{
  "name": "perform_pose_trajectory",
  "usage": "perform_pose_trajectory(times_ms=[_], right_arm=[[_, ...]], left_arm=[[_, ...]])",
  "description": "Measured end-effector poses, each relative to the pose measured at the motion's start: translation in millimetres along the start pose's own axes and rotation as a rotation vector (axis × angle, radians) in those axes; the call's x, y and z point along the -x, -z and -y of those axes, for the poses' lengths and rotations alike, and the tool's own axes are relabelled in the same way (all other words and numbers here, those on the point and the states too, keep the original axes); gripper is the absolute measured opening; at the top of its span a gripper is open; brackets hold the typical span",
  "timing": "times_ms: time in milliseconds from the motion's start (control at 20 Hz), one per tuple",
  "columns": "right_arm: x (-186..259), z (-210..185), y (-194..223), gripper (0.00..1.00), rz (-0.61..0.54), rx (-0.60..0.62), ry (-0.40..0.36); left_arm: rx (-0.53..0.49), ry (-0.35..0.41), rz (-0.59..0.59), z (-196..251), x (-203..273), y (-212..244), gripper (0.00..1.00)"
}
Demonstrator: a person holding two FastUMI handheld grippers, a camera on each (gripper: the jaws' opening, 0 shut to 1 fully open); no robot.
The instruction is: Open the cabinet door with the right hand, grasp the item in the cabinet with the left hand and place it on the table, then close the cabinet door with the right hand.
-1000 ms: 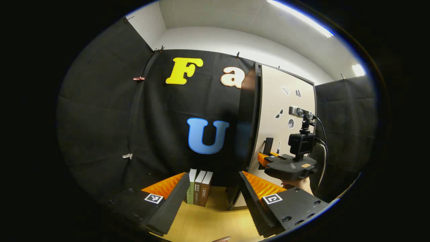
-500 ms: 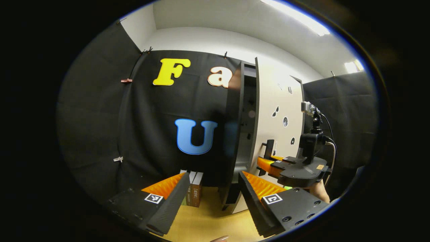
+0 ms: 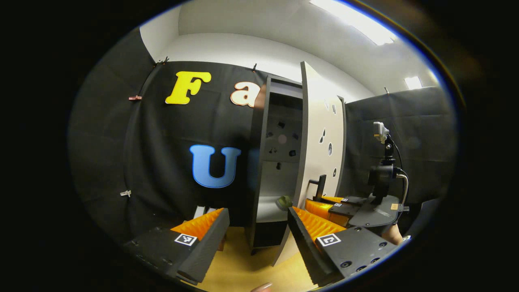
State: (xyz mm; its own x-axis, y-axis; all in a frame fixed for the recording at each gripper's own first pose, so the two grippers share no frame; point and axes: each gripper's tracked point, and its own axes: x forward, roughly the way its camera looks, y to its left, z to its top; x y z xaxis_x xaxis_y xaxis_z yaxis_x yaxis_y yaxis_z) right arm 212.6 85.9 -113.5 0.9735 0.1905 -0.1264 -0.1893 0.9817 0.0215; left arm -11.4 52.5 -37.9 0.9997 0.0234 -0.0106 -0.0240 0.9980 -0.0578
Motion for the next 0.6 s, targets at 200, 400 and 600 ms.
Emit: perform_pose_trajectory(times_ms=[200, 400, 600], right_arm=[[8.0, 4.4, 0.2, 0.16, -0.004, -0.003, -0.002], [16.8, 8.4, 1.0, 0.16, -0.016, -0.003, -0.004], [23.2, 13.4, 0.7, 0.16, -0.013, -0.009, 0.008]], left_arm=[[0.013, 0.057, 0.001, 23.6, -3.3, 1.7, 0.92], [-0.011, 0.104, 0.002, 45.5, -7.3, -0.6, 0.92], [-0.009, 0.153, 0.0, 63.3, -19.6, 0.8, 0.92]])
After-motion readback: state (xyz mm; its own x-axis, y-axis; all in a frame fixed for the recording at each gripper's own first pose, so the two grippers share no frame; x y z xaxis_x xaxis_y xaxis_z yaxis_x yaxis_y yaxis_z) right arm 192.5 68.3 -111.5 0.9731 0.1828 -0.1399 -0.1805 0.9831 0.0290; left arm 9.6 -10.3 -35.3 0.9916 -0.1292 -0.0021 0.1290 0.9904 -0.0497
